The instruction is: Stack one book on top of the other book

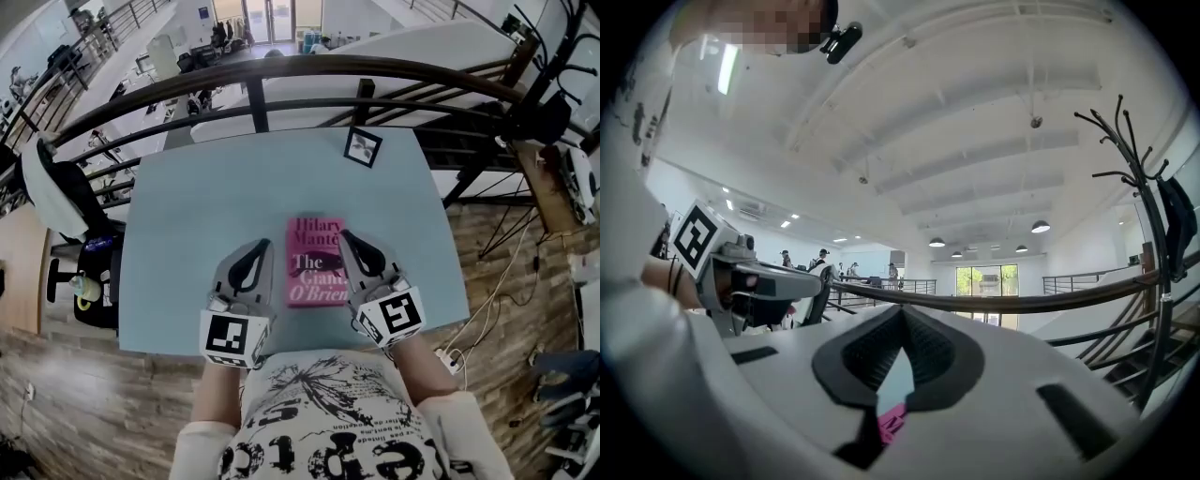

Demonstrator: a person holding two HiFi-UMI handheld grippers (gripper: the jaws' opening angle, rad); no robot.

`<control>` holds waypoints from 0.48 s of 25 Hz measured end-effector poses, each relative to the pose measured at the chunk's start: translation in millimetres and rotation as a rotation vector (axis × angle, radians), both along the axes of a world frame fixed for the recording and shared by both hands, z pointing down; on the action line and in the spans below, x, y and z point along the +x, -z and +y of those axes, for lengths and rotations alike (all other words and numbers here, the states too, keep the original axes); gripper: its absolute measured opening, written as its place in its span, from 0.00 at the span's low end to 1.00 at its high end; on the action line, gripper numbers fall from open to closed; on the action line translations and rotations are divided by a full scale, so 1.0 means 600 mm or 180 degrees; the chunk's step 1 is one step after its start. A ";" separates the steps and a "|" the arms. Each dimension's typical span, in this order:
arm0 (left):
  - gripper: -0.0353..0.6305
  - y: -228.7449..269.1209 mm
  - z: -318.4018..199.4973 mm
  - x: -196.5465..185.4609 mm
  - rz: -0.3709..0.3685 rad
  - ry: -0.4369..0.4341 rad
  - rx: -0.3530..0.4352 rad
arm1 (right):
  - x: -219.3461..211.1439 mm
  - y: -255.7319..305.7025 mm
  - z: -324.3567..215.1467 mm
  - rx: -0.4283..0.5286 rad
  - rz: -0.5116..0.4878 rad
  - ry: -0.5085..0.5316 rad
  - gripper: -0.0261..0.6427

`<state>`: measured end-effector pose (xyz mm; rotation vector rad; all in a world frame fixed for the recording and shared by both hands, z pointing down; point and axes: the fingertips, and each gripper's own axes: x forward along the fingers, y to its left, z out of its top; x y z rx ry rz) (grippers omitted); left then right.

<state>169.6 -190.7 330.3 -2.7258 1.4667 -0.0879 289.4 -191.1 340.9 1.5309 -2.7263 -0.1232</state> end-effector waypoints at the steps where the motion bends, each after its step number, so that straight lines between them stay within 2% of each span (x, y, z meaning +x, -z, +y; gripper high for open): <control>1: 0.07 0.000 0.000 0.001 0.0025 0.0002 -0.0025 | 0.002 0.000 0.000 -0.0003 -0.0001 -0.0009 0.03; 12: 0.07 -0.022 -0.007 0.005 0.0029 0.0021 -0.0114 | 0.016 -0.019 -0.005 -0.0013 0.0091 -0.0115 0.03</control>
